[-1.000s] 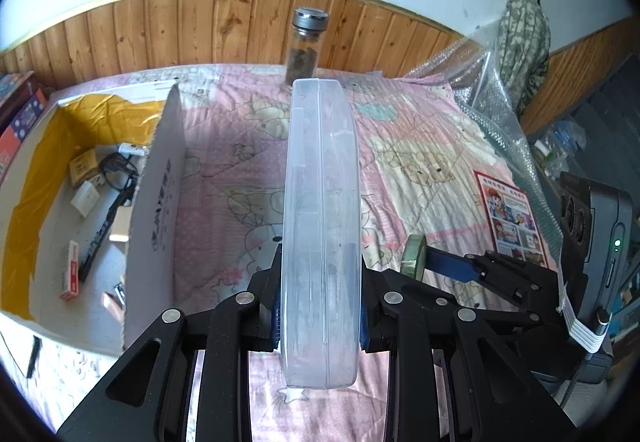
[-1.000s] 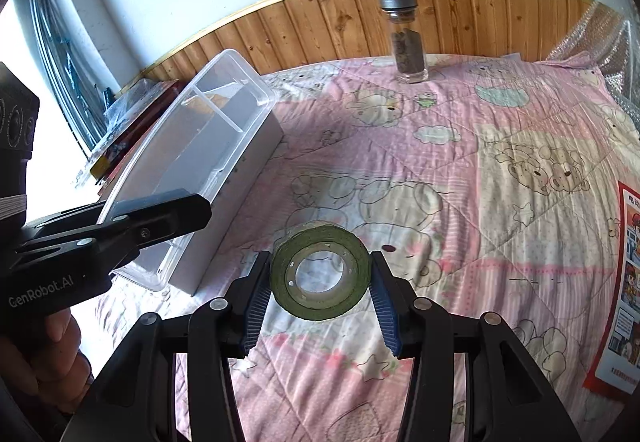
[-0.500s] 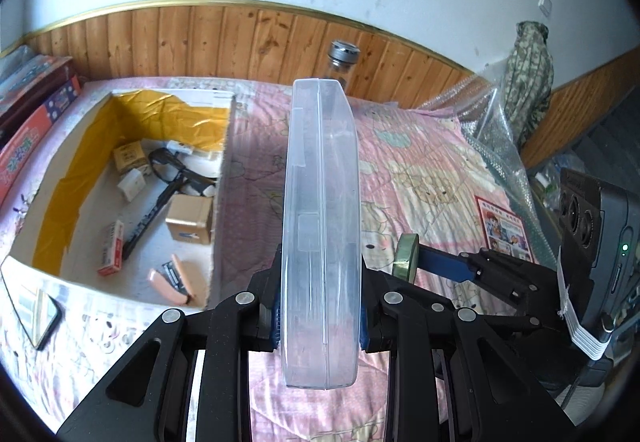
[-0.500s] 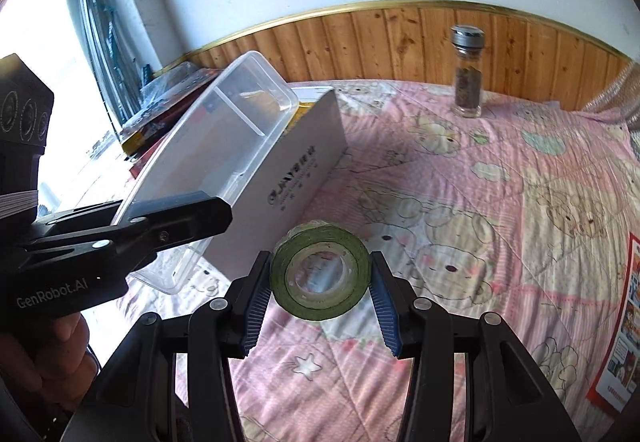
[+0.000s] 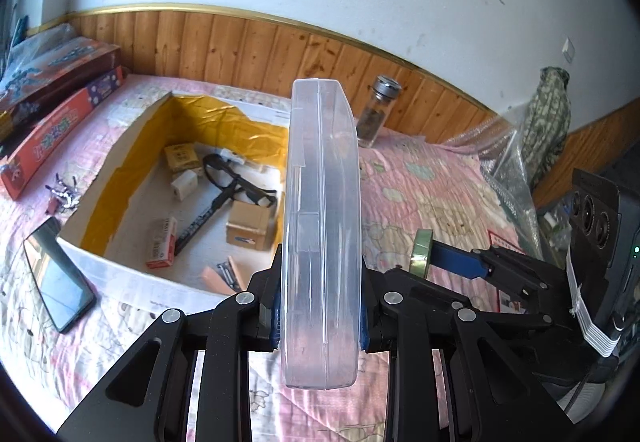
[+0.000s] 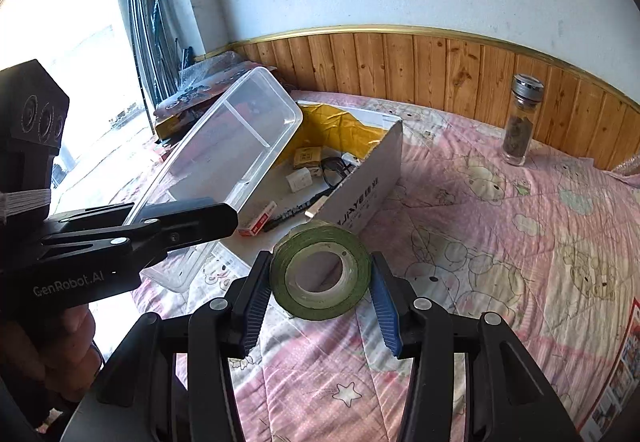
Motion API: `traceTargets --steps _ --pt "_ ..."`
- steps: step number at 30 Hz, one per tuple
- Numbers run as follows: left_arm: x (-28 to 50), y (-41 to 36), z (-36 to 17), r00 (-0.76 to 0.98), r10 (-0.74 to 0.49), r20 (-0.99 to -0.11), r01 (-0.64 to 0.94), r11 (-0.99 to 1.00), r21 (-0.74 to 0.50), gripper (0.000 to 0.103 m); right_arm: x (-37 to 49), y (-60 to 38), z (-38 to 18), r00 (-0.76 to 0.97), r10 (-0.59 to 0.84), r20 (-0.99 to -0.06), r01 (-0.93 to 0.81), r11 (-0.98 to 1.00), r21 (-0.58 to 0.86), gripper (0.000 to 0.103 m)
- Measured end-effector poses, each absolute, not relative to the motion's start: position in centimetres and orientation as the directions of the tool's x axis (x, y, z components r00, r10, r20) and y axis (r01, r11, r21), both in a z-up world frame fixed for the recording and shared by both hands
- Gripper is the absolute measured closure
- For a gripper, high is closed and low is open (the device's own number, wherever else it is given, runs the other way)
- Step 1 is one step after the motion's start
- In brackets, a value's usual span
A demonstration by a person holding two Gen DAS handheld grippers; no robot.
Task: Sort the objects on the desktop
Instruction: 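Carry the clear container and green tape with both tools over the box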
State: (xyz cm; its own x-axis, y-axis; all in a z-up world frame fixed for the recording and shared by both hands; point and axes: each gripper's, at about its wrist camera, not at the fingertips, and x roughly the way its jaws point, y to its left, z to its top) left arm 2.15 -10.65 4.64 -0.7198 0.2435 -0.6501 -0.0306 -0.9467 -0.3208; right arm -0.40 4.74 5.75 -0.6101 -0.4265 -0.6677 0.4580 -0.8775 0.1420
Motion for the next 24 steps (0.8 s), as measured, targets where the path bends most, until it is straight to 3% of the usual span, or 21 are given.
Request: traceTargets --steps 24 --pt "-0.8 -19.5 3.7 -0.722 0.147 -0.676 0.154 -0.919 -0.363 0.076 -5.7 -1.4 6.8 -0.558 -0.475 -0.68 0.594 -0.801 0.072 0.054"
